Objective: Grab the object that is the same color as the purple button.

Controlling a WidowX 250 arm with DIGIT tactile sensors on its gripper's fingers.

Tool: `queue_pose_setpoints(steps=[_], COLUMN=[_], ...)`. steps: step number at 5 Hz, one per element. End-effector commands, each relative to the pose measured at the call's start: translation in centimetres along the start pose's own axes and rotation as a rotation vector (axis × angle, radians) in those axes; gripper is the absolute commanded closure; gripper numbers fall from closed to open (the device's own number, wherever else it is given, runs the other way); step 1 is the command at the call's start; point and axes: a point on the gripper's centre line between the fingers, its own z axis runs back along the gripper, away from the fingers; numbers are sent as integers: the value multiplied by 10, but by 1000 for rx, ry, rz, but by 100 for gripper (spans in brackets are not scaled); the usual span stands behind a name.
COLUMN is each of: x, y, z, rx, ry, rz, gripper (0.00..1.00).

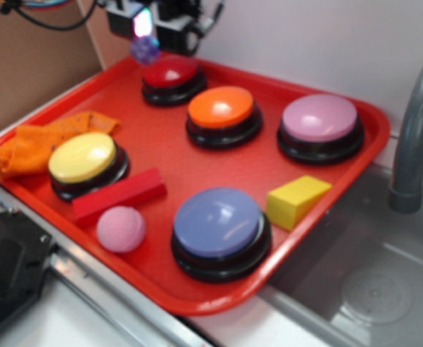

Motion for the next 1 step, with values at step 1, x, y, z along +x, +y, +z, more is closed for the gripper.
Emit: queue_pose_setpoints(steps=[1], x=[2], y=[42], z=[6], rx=[-35], ry=[-25], rz=[85], gripper=[100])
